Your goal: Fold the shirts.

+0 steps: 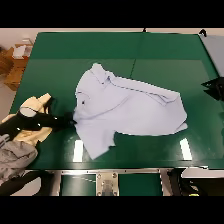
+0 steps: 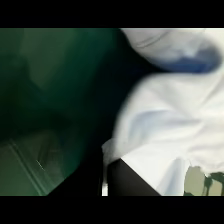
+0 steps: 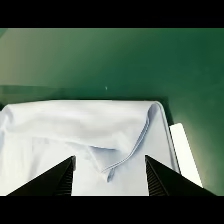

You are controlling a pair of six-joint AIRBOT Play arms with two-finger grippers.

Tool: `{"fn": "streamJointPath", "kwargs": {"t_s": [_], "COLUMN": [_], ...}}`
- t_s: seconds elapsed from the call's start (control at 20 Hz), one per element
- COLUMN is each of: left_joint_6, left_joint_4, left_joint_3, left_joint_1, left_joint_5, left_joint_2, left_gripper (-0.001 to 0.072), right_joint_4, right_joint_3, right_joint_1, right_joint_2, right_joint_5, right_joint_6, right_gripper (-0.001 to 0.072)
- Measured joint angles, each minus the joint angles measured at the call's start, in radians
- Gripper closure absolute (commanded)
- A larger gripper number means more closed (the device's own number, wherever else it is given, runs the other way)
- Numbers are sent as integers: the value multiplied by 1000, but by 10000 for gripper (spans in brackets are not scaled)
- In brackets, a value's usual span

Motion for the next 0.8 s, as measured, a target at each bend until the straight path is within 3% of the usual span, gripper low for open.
{"fn": "streamJointPath", "kwargs": {"t_s": [0.4, 0.6, 0.8], "left_joint_6": [74, 85, 96], "left_joint_4": [88, 89, 90], "left_joint_3": [154, 165, 168], "left_joint_1": [133, 142, 143], "left_joint_5": [-47, -67, -88], "left_joint_2": [-134, -151, -155], "left_gripper": [680, 680, 680], "right_joint_4": [-167, -199, -206], "right_joint_3": [-456, -751, -924], "right_joint_1": [-78, -56, -31], "right_joint_2": [253, 435, 502], "right_joint_5": [45, -25, -91], "right_joint_6": [138, 223, 257], "right_gripper": [186, 187, 188]}}
